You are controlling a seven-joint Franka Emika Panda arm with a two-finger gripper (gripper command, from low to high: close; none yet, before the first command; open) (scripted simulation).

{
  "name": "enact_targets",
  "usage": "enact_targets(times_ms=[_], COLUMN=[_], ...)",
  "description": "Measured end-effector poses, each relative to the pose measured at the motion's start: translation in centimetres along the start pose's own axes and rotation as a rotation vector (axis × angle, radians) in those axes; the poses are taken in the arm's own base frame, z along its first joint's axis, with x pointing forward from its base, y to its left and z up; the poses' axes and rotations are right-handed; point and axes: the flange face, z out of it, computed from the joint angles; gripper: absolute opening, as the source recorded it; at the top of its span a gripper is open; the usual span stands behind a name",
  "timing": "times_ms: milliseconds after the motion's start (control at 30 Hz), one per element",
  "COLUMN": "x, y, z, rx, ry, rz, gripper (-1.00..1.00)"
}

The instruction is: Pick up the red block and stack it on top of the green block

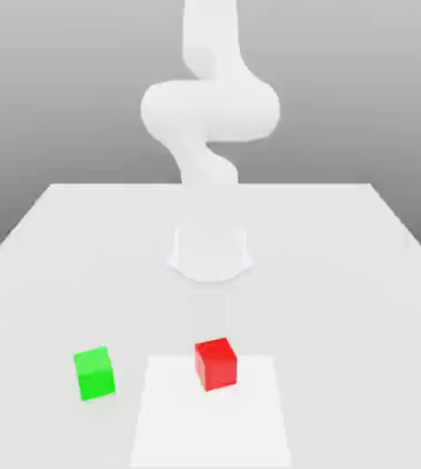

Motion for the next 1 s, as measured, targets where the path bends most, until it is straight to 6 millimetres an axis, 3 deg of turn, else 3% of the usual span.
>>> enact_targets(times_ms=[233, 367, 467, 600, 800, 833, 1000], x=[-5.7, -10.9, -15.7, -22.6, -26.0, -26.3, -26.3], y=[5.3, 10.0, 14.5, 21.0, 24.4, 24.7, 24.7], z=[16.3, 23.6, 27.9, 32.4, 36.5, 36.9, 36.9], rx=[-0.163, -0.253, -0.323, -0.409, -0.423, -0.423, -0.424], ry=[-0.204, -0.328, -0.431, -0.566, -0.587, -0.588, -0.588], rz=[-0.104, -0.166, -0.217, -0.282, -0.293, -0.293, -0.293], gripper=[0.00, 0.00, 0.00, 0.00, 0.00, -1.00, -1.00])
